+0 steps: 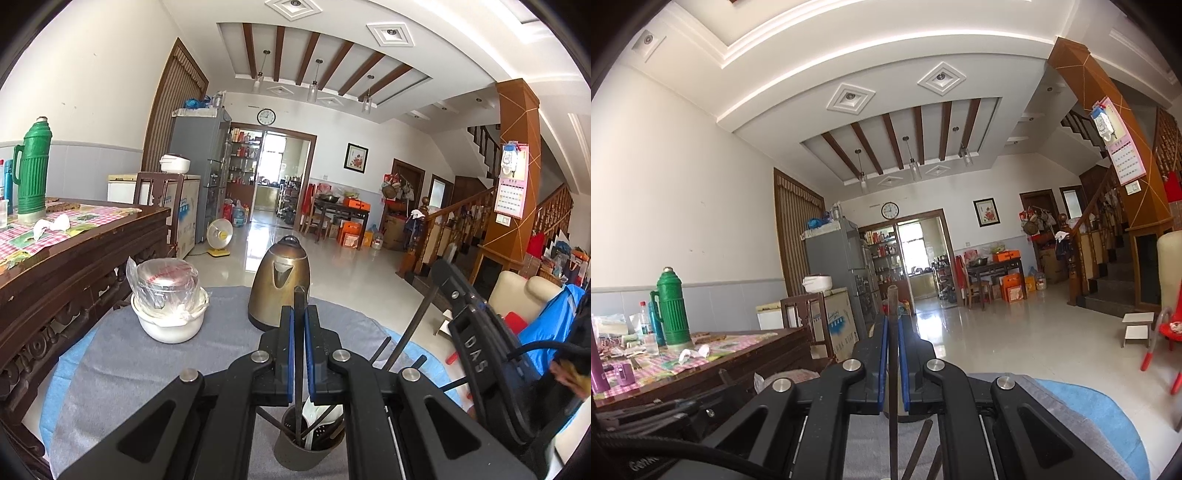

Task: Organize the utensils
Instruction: 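Lower both chopsticks into the gray cup while holding them upright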

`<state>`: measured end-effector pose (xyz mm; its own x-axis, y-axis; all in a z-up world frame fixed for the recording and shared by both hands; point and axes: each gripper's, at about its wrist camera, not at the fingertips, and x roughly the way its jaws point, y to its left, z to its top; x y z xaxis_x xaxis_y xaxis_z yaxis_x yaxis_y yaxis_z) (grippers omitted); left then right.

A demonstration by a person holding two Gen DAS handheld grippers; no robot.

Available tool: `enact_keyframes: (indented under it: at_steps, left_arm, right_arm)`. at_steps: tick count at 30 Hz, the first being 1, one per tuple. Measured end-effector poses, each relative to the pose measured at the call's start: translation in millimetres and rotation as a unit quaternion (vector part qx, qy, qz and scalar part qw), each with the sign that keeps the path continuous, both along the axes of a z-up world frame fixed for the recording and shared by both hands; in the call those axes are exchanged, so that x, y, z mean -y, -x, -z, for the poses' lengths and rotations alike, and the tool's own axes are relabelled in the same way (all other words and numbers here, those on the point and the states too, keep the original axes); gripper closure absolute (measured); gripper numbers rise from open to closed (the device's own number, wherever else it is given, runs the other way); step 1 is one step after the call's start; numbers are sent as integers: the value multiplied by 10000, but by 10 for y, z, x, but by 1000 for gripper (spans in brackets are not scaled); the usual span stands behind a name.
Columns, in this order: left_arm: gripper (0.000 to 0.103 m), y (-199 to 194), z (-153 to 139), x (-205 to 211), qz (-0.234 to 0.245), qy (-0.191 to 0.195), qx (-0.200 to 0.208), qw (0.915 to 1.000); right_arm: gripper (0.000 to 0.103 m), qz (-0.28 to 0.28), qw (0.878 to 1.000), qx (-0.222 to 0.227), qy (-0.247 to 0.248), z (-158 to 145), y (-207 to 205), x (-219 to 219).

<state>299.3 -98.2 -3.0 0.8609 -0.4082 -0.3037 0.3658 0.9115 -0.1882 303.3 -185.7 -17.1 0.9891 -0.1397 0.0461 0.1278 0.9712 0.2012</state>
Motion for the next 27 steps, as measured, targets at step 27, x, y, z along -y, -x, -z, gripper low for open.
enact_keyframes:
  at_steps: [27]
  left_arm:
    - [95,144,278,53,-127,-658,-374,9970]
  right_arm:
    - [97,-375,9951,-901,-162,446,147,143]
